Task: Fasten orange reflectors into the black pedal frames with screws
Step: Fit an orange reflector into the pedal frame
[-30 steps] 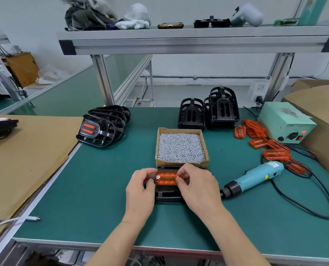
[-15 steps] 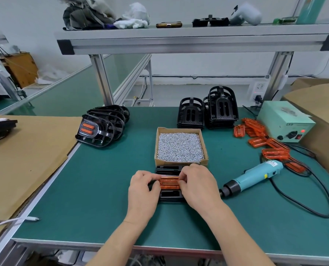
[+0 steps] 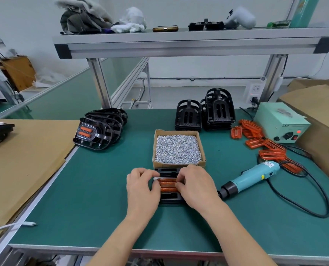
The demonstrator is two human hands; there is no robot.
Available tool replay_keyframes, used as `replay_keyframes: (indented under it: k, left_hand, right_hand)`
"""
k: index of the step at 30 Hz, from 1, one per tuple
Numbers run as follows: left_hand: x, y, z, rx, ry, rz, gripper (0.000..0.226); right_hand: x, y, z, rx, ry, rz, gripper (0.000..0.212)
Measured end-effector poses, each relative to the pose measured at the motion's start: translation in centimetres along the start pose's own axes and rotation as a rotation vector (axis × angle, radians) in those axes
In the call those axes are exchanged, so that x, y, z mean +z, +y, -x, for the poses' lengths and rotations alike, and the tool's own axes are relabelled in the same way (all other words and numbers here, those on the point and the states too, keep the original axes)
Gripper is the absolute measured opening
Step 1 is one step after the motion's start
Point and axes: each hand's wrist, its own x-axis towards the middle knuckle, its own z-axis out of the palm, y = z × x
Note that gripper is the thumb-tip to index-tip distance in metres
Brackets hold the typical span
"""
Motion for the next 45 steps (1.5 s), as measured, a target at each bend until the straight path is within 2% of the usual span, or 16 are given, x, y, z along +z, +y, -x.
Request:
replay_keyframes:
  k: [2, 4, 7, 11, 15, 18, 24, 31, 36, 39, 42, 45]
  left_hand:
    - [-0.1, 0.5, -1.0, 0.076, 0.069, -0.046, 0.026]
    - [-0.1, 1.3, -2.9, 0.125, 0.055, -0.092, 0.023]
    - [0.4, 2.4, -6.3, 0.130, -0.096, -0.291, 0.015]
    - [1.6, 3.3, -10.2, 0.171, -0.266, -0.570, 0.021]
    - [3.1, 4.0, -11.8, 0.152, -0.416, -0.683, 0.021]
    - [3.6, 3.6, -11.9, 0.120, -0.429, -0.599, 0.010]
    - [3.9, 3.1, -11.0, 0.174, -0.321, -0.565, 0.020]
    - [3.7, 3.3, -9.8, 0.148, -0.195, -0.312, 0.020]
    - [2.5, 3.8, -8.0, 0.081, -0.165, 0.030, 0.017]
    - [1.4, 3.7, -6.8, 0.048, -0.157, 0.145, 0.024]
    - [0.3, 3.2, -5.8, -0.019, -0.147, 0.245, 0.021]
    - [-0.3, 2.4, -4.6, -0.119, -0.159, 0.358, 0.021]
  right_hand:
    - [-0.1, 0.4, 0.1, 0.002, 0.042, -0.068, 0.011]
    - [-0.5, 1.0, 0.2, 0.027, 0.114, -0.137, 0.006]
    - [-1.5, 2.4, 0.3, 0.085, 0.241, -0.213, 0.005]
    - [-3.0, 5.1, 0.8, 0.180, 0.431, -0.275, 0.006]
    - [-3.8, 8.0, 1.6, 0.361, 0.545, -0.318, 0.019]
    - [-4.1, 9.6, 2.2, 0.463, 0.540, -0.293, 0.032]
    - [-4.8, 11.8, 3.0, 0.639, 0.385, -0.148, 0.047]
    - [-4.7, 12.0, 2.3, 0.701, 0.325, -0.124, 0.097]
    - [-4.7, 11.8, 1.8, 0.743, 0.393, -0.258, 0.086]
    - [-4.3, 12.2, 2.0, 0.757, 0.464, -0.432, 0.088]
    - [-3.7, 12.3, 2.0, 0.752, 0.531, -0.640, 0.089]
    - [-3.3, 12.3, 1.7, 0.757, 0.524, -0.877, 0.071]
